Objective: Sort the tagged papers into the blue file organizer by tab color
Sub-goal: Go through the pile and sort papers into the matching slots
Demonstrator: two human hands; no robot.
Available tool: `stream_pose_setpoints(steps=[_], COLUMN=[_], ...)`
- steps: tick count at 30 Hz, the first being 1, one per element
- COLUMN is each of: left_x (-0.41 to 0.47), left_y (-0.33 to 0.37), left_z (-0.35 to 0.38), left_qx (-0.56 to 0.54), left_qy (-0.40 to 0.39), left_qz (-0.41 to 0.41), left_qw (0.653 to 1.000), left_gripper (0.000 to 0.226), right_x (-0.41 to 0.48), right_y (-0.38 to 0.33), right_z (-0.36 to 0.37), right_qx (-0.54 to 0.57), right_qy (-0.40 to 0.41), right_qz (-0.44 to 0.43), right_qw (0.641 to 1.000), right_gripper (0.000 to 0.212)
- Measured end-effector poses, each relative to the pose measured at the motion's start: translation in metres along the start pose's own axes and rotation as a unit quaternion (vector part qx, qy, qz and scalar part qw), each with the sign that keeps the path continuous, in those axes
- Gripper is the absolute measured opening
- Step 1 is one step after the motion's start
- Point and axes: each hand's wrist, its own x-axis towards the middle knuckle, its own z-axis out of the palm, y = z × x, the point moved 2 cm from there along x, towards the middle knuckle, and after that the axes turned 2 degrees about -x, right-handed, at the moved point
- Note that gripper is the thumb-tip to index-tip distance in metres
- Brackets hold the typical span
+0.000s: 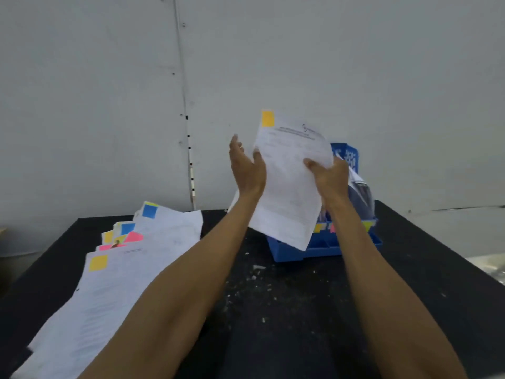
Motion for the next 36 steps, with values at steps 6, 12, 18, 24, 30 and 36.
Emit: stream_pose_setpoints(steps=[6, 12, 18, 24, 30, 36], left_x=[-0.058, -0.065, -0.058, -0.046, -0.042, -0.042], left_y=[-0.012, -0.036, -0.058, -0.079, -0.085, -0.090], left_z=[0.085, 0.123, 0.127, 0.129, 0.137, 0.135], left_qx=[-0.021, -0.112, -0.170, -0.176, -0.163, -0.142], left_qy=[-0.215, -0.314, -0.296, -0.248, -0.278, -0.288], left_qz=[-0.076, -0.203, -0.232, -0.299, -0.292, -0.301], left_qw=[0.973, 0.921, 0.911, 0.904, 0.901, 0.898], left_gripper=[0.062, 0.074, 0.065, 0.073, 0.077, 0.078], right_x=[0.015, 0.007, 0.015, 0.027, 0.027, 0.028], right_y=[-0.009, 0.007, 0.042, 0.105, 0.119, 0.151], right_z=[-0.038, -0.027, -0.017, -0.008, 0.000, 0.010], right_qx=[-0.177, -0.166, -0.175, -0.432, -0.394, -0.535], right_qy=[0.159, 0.193, 0.162, 0.019, 0.023, -0.094], right_qz=[-0.210, -0.311, -0.245, -0.083, -0.096, 0.011], right_qw=[0.948, 0.916, 0.940, 0.898, 0.914, 0.840], right_gripper=[0.016, 0.027, 0.026, 0.036, 0.029, 0.021])
